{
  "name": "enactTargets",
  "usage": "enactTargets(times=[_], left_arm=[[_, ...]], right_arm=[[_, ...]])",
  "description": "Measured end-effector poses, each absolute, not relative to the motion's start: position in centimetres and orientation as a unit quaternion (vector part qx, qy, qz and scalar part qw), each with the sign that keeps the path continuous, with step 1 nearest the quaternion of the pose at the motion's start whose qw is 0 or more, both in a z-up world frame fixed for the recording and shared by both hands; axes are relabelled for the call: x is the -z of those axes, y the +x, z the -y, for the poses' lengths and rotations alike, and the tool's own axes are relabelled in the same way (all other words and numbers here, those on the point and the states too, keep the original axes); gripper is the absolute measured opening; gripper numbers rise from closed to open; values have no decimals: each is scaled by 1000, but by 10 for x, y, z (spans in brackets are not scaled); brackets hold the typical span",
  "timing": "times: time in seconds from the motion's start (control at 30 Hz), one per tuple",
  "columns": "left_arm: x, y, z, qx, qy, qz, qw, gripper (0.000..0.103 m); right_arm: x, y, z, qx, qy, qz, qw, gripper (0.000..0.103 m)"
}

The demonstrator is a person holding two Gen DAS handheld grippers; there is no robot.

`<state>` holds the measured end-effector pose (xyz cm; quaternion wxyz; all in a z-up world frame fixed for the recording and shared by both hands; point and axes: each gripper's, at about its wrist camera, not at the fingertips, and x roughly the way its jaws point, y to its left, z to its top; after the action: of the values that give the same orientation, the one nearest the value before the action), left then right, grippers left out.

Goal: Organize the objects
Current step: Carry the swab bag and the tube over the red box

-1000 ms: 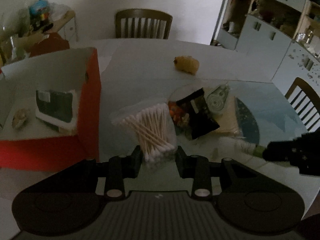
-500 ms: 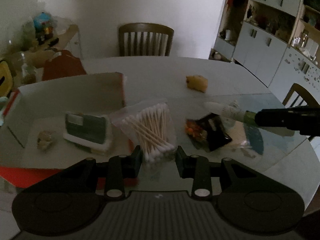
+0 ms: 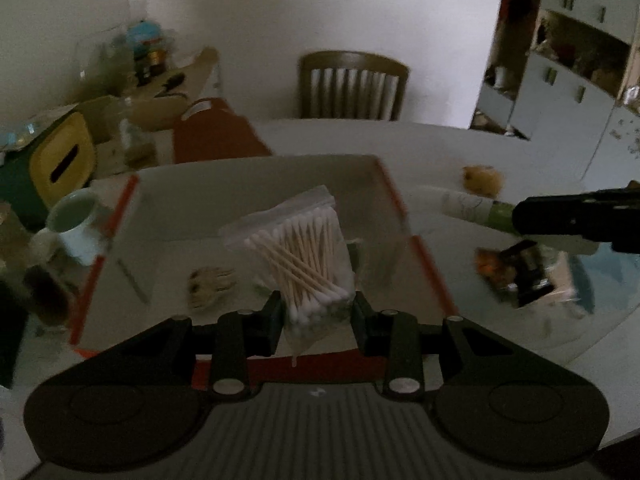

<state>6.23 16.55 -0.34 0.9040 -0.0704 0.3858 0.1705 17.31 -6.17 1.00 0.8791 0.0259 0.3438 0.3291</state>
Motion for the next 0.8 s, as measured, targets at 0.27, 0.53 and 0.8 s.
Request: enactTargets(times=[0.27, 0.53, 0.8], left_arm=[[12, 61, -216, -192, -66, -404, 892, 34], [22, 84, -253, -198, -58, -423, 882, 34], [45, 109, -273, -202, -40, -457, 865, 34]], right_arm=[[2, 183, 8, -347, -7, -363, 865, 20], [21, 191, -40, -366, -71, -374, 849, 20], [42, 203, -70, -386, -124, -393, 825, 20]])
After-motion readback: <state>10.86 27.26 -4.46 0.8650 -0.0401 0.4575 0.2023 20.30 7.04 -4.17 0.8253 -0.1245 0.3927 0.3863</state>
